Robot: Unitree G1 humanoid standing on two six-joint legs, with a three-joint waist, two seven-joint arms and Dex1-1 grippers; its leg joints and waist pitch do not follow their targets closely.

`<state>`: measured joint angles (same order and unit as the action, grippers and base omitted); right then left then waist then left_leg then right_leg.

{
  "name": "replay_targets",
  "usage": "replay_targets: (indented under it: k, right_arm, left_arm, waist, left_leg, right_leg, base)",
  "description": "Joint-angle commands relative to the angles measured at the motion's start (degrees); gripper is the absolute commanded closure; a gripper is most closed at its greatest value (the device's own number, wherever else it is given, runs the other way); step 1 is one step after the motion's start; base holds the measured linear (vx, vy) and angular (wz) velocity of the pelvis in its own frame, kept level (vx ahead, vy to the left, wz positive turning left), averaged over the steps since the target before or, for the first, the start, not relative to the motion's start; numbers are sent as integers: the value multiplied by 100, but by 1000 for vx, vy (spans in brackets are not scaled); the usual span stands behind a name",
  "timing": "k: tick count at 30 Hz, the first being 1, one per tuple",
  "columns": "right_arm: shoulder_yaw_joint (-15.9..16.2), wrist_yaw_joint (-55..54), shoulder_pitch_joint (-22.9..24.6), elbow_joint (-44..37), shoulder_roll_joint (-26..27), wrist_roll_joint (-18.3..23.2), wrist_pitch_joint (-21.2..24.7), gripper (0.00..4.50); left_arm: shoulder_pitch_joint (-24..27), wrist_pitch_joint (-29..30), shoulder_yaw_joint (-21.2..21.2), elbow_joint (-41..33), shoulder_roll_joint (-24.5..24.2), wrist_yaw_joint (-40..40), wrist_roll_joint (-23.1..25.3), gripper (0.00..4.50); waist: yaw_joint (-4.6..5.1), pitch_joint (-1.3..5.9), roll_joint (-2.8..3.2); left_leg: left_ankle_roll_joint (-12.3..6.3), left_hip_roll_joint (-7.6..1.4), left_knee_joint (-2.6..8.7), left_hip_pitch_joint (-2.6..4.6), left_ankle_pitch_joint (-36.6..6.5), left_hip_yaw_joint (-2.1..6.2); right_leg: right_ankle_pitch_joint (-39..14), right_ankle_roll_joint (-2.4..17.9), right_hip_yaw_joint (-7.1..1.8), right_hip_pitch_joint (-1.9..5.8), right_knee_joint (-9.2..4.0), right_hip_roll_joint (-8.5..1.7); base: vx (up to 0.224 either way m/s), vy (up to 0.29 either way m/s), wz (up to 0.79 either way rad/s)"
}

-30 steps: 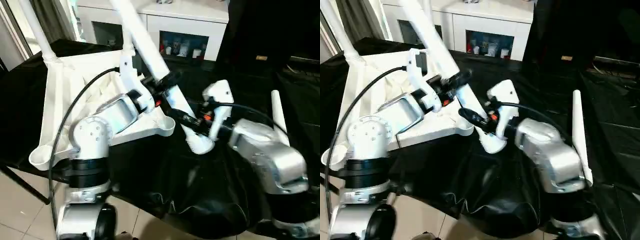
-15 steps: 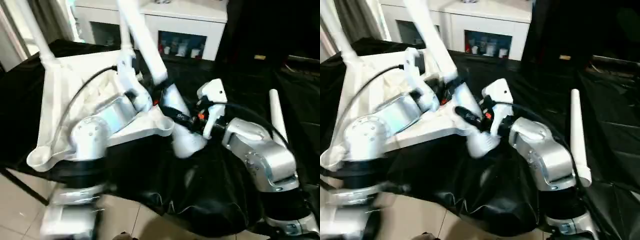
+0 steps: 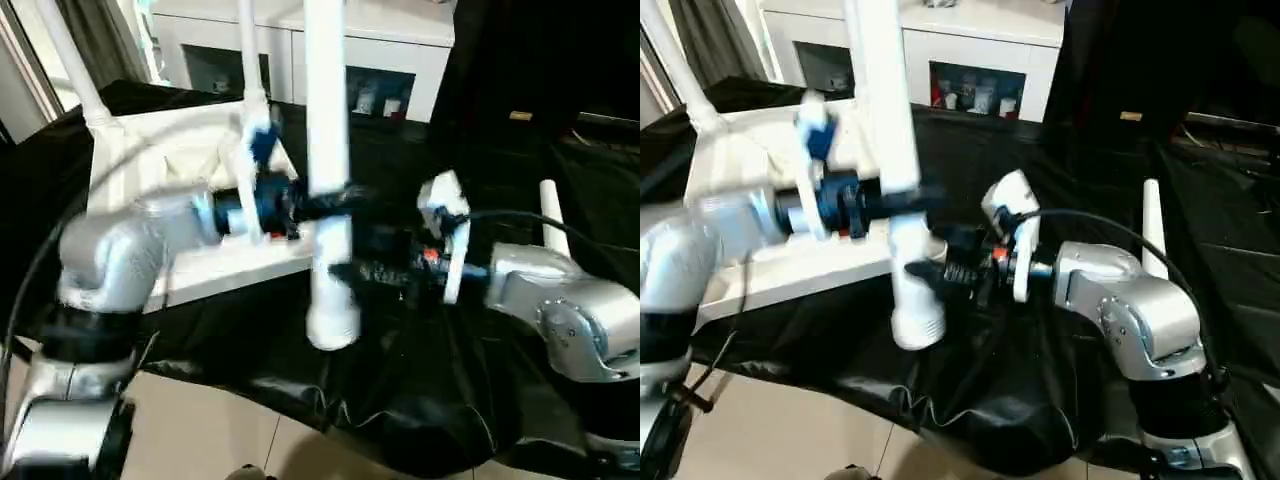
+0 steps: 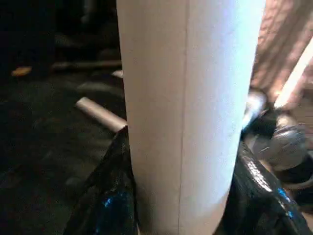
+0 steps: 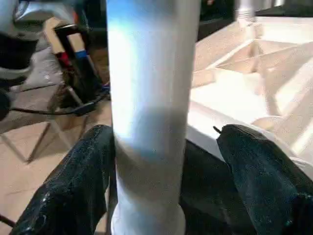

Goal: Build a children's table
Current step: Pick table leg

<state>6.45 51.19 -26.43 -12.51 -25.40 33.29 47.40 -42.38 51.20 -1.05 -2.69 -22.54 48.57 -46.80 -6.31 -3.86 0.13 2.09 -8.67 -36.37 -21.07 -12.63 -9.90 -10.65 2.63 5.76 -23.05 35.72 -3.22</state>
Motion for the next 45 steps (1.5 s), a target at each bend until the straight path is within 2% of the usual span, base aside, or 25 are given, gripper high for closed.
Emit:
replay_targets:
  k: [1, 10, 19, 27, 28, 31, 39, 44, 45]
  right_arm:
    - [99, 211, 67, -212, -102, 104, 128, 83]
    - [358, 346, 114, -205, -227, 58, 101, 83]
    - [449, 473, 79, -221, -281, 122, 121, 83]
    - [510, 525, 87, -209, -257, 162, 156, 83]
    - [511, 528, 89, -206, -254, 162, 157, 112]
    - [513, 521, 102, -189, -241, 184, 165, 125]
    - [536, 520, 156, -176, -240, 188, 151, 204]
    - [542, 518, 189, -178, -236, 183, 141, 254]
    - [545, 513, 194, -179, -233, 184, 139, 254]
  left_arm:
    - [-151, 25, 110, 29, 82, 137, -218, 268]
    - [-170, 32, -99, 13, 23, 573, -187, 268]
    - [-180, 18, -161, 19, -4, 697, -135, 268]
    - [-176, -10, -260, -26, -17, 817, -86, 268]
    - [-175, -12, -264, -29, -18, 822, -83, 268]
    - [-177, -23, -289, -45, -23, 857, -77, 268]
    - [-187, -71, -282, -28, -12, 890, -39, 268]
    - [-203, -67, -234, -21, 5, 909, -28, 269]
    - [-208, -68, -224, -17, 6, 907, -31, 269]
  waist:
    - [-15, 435, 42]
    - [-27, 440, 54]
    - [-25, 441, 36]
    - [-31, 441, 49]
    - [-31, 442, 47]
    - [-31, 444, 45]
    - [-33, 448, 66]
    - [-34, 447, 56]
    - [-34, 447, 62]
  left_leg:
    - [-97, -440, 426, 25, -329, 194]
    - [-90, -457, 434, 31, -321, 208]
    - [-93, -452, 429, 20, -316, 204]
    - [-86, -455, 429, 25, -317, 204]
    - [-88, -455, 430, 24, -311, 206]
    - [-95, -456, 428, 26, -301, 205]
    - [-82, -459, 426, 27, -311, 210]
    - [-85, -457, 425, 23, -309, 210]
    - [-84, -456, 426, 23, -315, 209]
  right_leg:
    - [-1229, 861, -426, 396, -463, -620]
    - [-1325, 780, -423, 379, -464, -613]
    - [-1299, 806, -426, 391, -457, -619]
    - [-1315, 799, -427, 383, -459, -616]
    - [-1295, 804, -425, 386, -458, -616]
    - [-1294, 802, -425, 387, -457, -619]
    - [-1232, 843, -423, 388, -448, -617]
    - [-1217, 846, -422, 392, -448, -617]
    - [-1227, 849, -422, 393, -449, -620]
  base:
    - [0, 0, 0]
    - [0, 0, 0]
    - [0, 0, 0]
    - [0, 0, 0]
    - [0, 0, 0]
    - [0, 0, 0]
    - [0, 0, 0]
    - [0, 0, 0]
    - [0, 0, 0]
